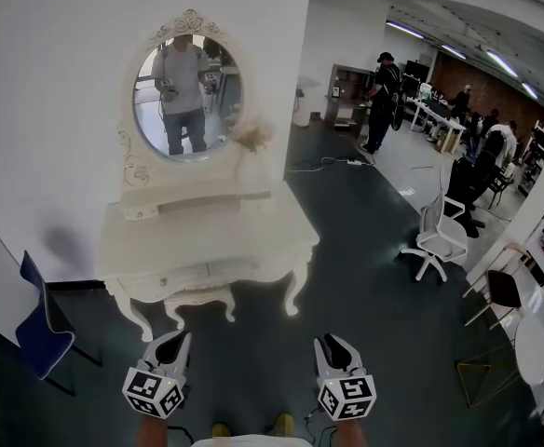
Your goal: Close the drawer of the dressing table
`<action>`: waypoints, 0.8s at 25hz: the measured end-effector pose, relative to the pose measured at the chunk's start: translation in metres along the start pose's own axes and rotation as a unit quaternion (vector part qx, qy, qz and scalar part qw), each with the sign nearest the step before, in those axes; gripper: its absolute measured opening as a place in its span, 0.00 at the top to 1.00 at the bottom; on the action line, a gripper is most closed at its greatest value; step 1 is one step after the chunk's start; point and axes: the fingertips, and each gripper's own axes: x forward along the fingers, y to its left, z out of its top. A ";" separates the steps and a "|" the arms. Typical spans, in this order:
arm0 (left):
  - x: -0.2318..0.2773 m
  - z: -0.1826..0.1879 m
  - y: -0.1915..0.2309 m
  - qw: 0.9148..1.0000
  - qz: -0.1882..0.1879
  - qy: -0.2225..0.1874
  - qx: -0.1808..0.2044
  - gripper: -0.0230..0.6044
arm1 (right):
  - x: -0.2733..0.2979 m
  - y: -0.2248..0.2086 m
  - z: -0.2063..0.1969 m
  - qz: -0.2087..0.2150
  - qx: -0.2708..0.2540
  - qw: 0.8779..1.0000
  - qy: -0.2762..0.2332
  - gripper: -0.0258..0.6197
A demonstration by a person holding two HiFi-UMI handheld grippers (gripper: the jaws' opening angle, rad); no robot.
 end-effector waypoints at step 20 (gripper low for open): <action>0.034 -0.005 -0.017 1.000 -0.002 0.017 0.008 0.96 | 0.020 -0.029 0.003 0.012 0.003 1.000 -0.003 0.85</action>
